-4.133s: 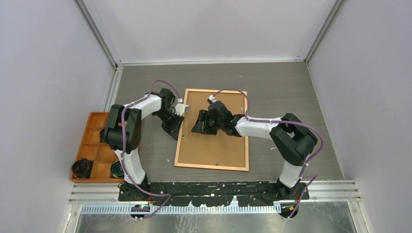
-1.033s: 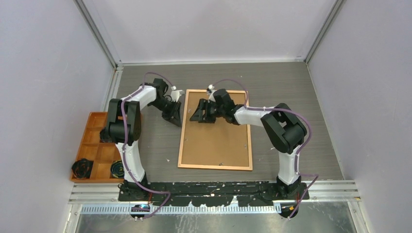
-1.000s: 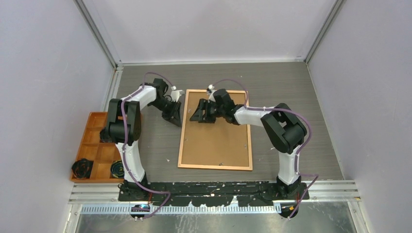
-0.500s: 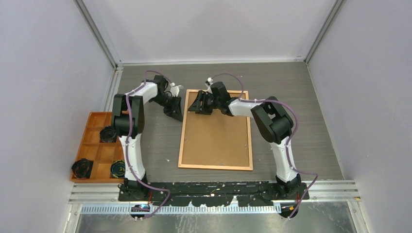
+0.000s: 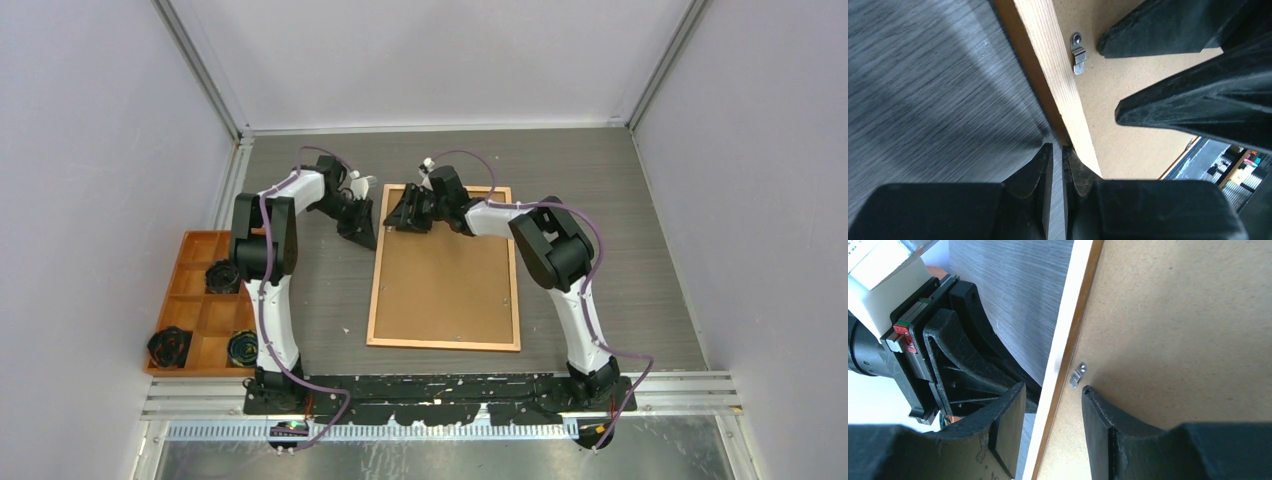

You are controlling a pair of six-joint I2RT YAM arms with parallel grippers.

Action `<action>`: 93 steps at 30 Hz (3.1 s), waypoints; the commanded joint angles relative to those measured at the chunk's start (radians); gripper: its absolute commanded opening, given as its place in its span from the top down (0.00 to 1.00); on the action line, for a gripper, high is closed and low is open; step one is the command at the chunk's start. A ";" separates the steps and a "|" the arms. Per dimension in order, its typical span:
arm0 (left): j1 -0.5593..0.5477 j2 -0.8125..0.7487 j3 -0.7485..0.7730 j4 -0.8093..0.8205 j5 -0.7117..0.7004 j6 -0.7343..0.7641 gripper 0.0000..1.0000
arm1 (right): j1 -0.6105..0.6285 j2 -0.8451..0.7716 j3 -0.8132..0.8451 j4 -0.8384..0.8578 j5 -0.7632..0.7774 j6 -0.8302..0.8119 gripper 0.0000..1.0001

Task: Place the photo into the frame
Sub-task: Install the photo frame at the center of the board, then adjust the photo frame at the center of the board.

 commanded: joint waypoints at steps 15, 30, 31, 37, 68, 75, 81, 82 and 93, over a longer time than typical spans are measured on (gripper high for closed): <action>-0.001 -0.007 -0.016 0.034 0.041 -0.013 0.86 | 0.025 0.043 0.062 0.045 0.031 0.032 0.53; -0.001 -0.018 -0.027 0.029 0.041 -0.003 0.87 | 0.024 0.081 0.096 0.076 0.027 0.057 0.55; -0.001 -0.018 -0.028 0.028 0.041 -0.002 0.87 | 0.025 0.080 0.099 0.077 0.027 0.057 0.56; -0.001 -0.021 -0.029 0.026 0.041 -0.001 0.87 | 0.023 0.081 0.105 0.078 0.021 0.060 0.56; -0.124 -0.319 -0.377 0.038 -0.227 0.204 0.85 | -0.527 -0.596 -0.591 -0.092 0.242 -0.041 0.03; -0.219 -0.344 -0.423 0.058 -0.245 0.200 0.85 | -0.506 -0.394 -0.479 -0.022 0.145 0.051 0.05; -0.327 -0.314 -0.368 0.059 -0.239 0.168 0.85 | -0.358 -0.234 -0.210 -0.125 0.150 0.043 0.06; -0.352 -0.301 -0.355 0.058 -0.237 0.159 0.85 | -0.338 -0.201 -0.149 -0.148 0.149 0.042 0.06; -0.569 -0.213 -0.143 -0.083 -0.069 0.157 0.47 | -0.254 -0.031 0.276 -0.409 0.144 -0.020 0.00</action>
